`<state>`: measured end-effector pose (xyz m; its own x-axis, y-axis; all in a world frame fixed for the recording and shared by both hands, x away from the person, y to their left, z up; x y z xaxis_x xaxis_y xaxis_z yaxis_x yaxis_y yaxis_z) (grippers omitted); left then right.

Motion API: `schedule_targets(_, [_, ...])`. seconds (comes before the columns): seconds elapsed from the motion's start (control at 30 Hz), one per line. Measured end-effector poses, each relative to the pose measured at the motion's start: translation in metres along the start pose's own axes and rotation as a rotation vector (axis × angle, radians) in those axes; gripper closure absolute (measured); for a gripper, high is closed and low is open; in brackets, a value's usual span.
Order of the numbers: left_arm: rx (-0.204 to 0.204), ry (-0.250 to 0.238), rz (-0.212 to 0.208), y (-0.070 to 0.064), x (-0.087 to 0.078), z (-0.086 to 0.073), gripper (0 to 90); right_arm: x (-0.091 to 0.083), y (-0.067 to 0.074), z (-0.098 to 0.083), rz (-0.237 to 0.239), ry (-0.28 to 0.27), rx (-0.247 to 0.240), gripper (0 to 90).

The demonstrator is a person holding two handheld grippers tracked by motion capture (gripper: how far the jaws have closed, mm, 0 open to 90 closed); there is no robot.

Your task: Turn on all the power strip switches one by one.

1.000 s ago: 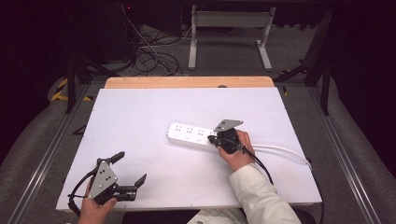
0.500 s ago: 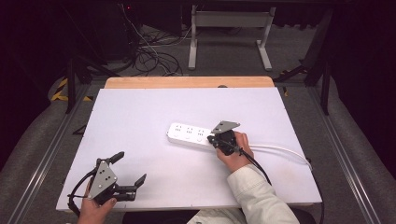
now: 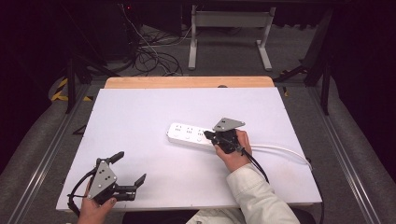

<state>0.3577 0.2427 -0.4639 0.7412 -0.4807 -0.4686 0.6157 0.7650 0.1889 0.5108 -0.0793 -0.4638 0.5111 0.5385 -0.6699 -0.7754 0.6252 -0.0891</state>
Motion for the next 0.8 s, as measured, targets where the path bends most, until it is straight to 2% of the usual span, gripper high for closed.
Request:
schedule_targets(0.13, [0.0,0.004,-0.001,0.0,0.001,0.0,3.4,0.001,0.001,0.004,0.01,-0.007,0.0,90.0])
schedule_targets(0.27, [-0.013,0.005,-0.004,0.0,0.001,-0.001,3.4,0.01,0.003,0.006,0.016,0.011,-0.006,90.0])
schedule_targets(0.6, [-0.012,0.003,-0.004,0.0,0.001,-0.001,3.4,0.028,0.006,0.008,0.03,0.042,-0.004,90.0])
schedule_targets(0.8, [-0.009,0.004,-0.004,0.0,0.001,-0.001,3.4,0.033,0.008,0.007,0.001,0.06,-0.017,90.0])
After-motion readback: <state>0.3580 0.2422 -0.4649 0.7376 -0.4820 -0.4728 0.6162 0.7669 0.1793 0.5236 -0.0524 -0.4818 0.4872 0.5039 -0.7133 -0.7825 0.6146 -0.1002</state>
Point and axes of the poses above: each handheld gripper's, and its own axes: x roughly forward along the jaws, z roughly out of its top, y roughly to its left, the point moved 3 cm from there along x, roughly forward along the jaws, and after that the axes turned 9 degrees about y, right-handed, at the moved point
